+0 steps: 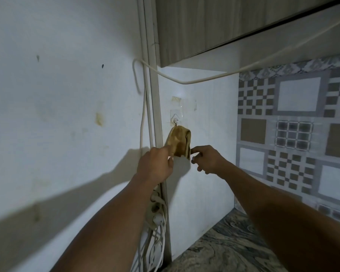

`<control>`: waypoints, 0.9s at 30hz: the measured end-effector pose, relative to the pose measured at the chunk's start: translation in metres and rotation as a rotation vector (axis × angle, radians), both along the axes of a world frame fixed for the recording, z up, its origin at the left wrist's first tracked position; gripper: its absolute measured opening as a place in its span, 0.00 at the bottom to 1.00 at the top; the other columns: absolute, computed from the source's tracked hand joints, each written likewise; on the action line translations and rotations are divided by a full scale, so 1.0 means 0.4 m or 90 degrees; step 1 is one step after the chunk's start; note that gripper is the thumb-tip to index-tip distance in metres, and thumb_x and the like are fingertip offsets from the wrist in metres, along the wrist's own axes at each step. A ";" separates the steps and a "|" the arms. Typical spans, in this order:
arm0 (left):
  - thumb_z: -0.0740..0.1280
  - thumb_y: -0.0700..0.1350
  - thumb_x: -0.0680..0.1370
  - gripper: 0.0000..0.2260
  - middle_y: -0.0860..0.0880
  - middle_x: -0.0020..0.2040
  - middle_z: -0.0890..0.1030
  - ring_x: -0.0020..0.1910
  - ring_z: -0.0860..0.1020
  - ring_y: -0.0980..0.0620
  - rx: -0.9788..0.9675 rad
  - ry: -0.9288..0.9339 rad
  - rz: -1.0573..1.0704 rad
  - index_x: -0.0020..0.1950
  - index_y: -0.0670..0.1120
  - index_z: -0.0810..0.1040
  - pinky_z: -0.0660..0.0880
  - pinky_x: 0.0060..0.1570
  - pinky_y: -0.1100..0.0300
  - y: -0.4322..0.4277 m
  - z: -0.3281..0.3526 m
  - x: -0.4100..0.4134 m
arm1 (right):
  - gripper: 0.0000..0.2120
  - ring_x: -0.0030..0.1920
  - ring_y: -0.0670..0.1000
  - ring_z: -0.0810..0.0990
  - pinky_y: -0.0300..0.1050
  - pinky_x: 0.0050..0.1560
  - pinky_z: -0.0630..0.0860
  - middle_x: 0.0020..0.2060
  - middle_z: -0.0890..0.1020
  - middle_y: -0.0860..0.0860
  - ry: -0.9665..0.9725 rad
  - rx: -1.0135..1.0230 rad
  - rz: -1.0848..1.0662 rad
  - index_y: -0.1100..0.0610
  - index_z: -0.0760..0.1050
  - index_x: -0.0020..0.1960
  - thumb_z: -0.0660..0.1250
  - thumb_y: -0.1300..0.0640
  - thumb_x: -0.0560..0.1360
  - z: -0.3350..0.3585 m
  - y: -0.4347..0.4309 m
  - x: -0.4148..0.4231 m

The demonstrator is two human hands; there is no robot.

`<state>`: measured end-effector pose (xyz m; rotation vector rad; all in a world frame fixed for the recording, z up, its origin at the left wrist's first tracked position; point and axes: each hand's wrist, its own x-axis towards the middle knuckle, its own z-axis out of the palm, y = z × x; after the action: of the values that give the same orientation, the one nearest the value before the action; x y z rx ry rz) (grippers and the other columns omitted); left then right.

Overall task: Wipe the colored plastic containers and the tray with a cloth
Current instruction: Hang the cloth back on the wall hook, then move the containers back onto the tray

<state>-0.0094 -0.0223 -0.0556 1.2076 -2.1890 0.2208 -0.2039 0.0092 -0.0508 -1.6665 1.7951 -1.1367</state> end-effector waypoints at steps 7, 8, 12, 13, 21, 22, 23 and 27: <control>0.64 0.49 0.80 0.06 0.48 0.44 0.81 0.43 0.80 0.47 0.073 -0.040 -0.006 0.53 0.50 0.78 0.79 0.44 0.53 0.169 -0.028 -0.016 | 0.13 0.35 0.50 0.82 0.41 0.32 0.72 0.51 0.84 0.60 0.048 0.071 0.029 0.54 0.80 0.59 0.62 0.62 0.78 -0.048 0.140 0.000; 0.65 0.49 0.80 0.06 0.49 0.44 0.81 0.43 0.80 0.47 0.084 -0.041 -0.006 0.53 0.50 0.78 0.79 0.45 0.53 0.193 -0.037 -0.016 | 0.12 0.36 0.50 0.82 0.41 0.33 0.73 0.51 0.84 0.59 0.054 0.076 0.033 0.55 0.80 0.59 0.62 0.62 0.79 -0.059 0.159 0.003; 0.66 0.50 0.78 0.06 0.49 0.47 0.81 0.46 0.80 0.46 0.140 -0.048 0.002 0.53 0.52 0.80 0.80 0.47 0.51 0.277 -0.101 -0.006 | 0.12 0.37 0.51 0.82 0.41 0.32 0.74 0.50 0.84 0.57 0.086 0.111 0.055 0.55 0.80 0.59 0.62 0.61 0.79 -0.121 0.240 0.024; 0.66 0.50 0.78 0.06 0.49 0.48 0.81 0.46 0.80 0.46 0.167 -0.047 0.004 0.53 0.52 0.80 0.80 0.47 0.52 0.296 -0.127 -0.001 | 0.12 0.38 0.52 0.82 0.41 0.32 0.74 0.50 0.84 0.57 0.091 0.124 0.062 0.55 0.80 0.58 0.62 0.61 0.79 -0.146 0.257 0.032; 0.75 0.59 0.69 0.30 0.47 0.63 0.79 0.59 0.79 0.45 0.494 -0.123 -0.007 0.68 0.54 0.73 0.77 0.60 0.49 0.406 -0.449 0.051 | 0.14 0.51 0.54 0.81 0.43 0.50 0.76 0.56 0.83 0.56 0.257 0.220 0.125 0.51 0.81 0.57 0.65 0.61 0.74 -0.503 0.361 0.085; 0.77 0.61 0.67 0.37 0.45 0.67 0.77 0.63 0.77 0.43 0.518 -0.155 -0.011 0.72 0.52 0.70 0.76 0.62 0.49 0.423 -0.490 0.057 | 0.16 0.55 0.54 0.80 0.44 0.53 0.75 0.60 0.81 0.56 0.301 0.238 0.143 0.51 0.80 0.61 0.66 0.60 0.74 -0.550 0.373 0.089; 0.78 0.63 0.64 0.44 0.44 0.70 0.74 0.67 0.75 0.43 0.537 -0.183 -0.013 0.75 0.49 0.68 0.75 0.64 0.49 0.440 -0.537 0.065 | 0.20 0.60 0.55 0.79 0.45 0.56 0.75 0.63 0.80 0.55 0.352 0.252 0.166 0.51 0.77 0.65 0.67 0.59 0.74 -0.600 0.388 0.096; 0.78 0.71 0.56 0.58 0.44 0.75 0.70 0.68 0.73 0.40 0.609 -0.250 0.009 0.79 0.49 0.60 0.75 0.63 0.45 0.484 -0.681 0.084 | 0.34 0.71 0.61 0.70 0.54 0.66 0.71 0.72 0.72 0.57 0.524 0.273 0.252 0.52 0.63 0.78 0.70 0.56 0.74 -0.716 0.423 0.112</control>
<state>0.0241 0.1714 -0.3282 1.7727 -2.7252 -0.7324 -0.1592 0.1783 -0.3372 -2.2196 1.8068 0.1506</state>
